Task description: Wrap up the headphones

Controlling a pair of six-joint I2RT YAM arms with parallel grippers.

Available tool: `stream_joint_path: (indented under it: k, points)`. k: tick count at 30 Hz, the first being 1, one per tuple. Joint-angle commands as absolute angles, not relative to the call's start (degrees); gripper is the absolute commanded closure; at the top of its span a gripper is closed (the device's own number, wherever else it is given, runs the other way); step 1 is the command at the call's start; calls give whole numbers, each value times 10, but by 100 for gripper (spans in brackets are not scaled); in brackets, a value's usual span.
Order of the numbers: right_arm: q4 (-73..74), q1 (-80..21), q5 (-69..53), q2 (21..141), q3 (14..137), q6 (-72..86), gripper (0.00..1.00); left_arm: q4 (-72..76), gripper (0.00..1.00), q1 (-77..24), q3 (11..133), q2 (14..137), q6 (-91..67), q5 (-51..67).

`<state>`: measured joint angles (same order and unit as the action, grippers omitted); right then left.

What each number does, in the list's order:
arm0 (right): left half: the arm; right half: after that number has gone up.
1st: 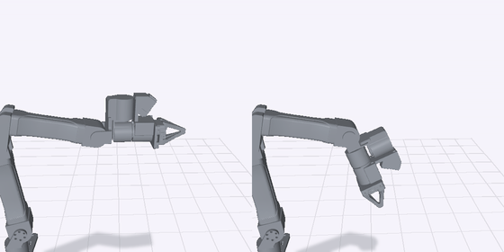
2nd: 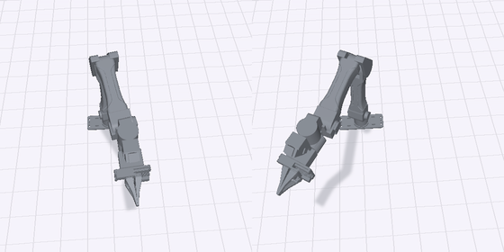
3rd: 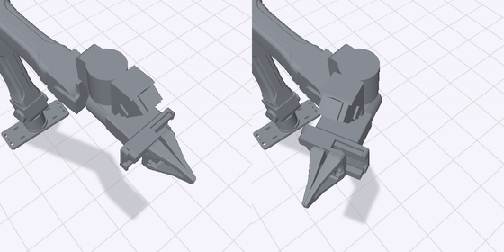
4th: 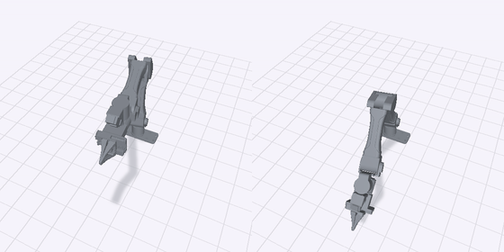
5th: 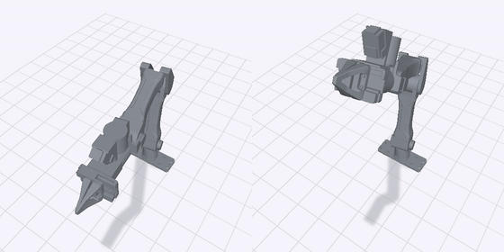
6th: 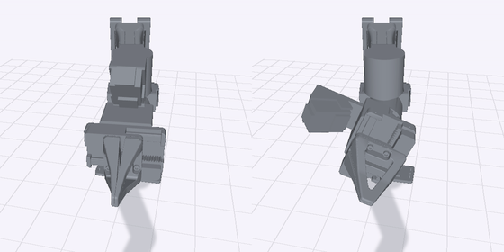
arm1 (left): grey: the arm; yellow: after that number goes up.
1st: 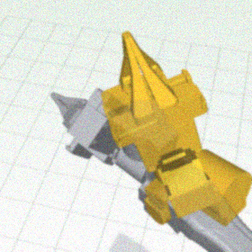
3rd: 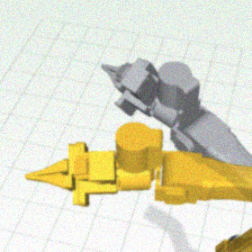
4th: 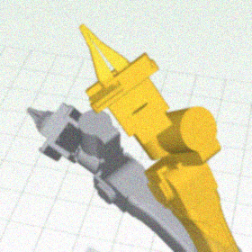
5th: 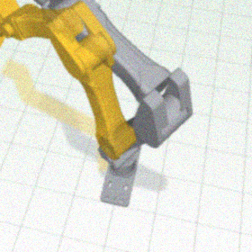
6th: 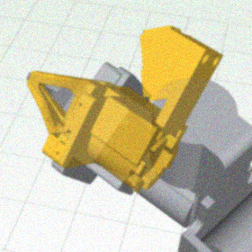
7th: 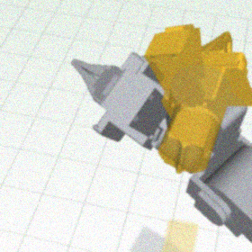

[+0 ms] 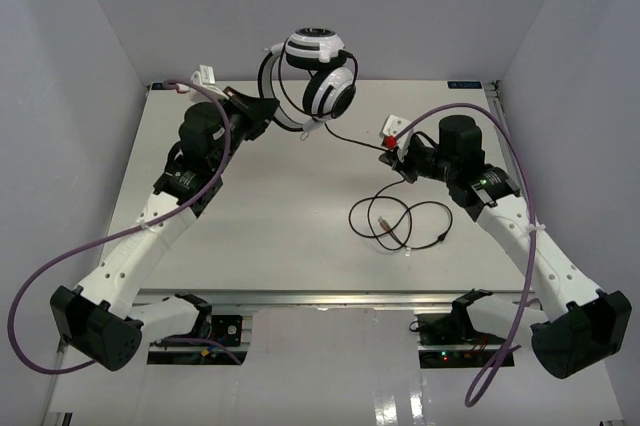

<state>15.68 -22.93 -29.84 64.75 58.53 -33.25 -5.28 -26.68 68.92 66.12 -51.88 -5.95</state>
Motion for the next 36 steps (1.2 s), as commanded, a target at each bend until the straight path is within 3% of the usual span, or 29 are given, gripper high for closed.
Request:
stream_joint_path:
  k: [1, 17, 26, 36]
  points:
    - [251, -306, -145, 607, 636, -434, 92, 2, 100, -263, 649, 662, -497, -109]
    - [293, -412, 33, 618, 695, -597, 92, 22, 100, -263, 576, 756, -402, -112]
    - [327, -443, -19, 642, 719, -618, 92, 17, 100, -264, 557, 795, -385, -60]
    - [318, -451, 20, 674, 754, -644, 91, 7, 100, -285, 573, 836, -330, -2]
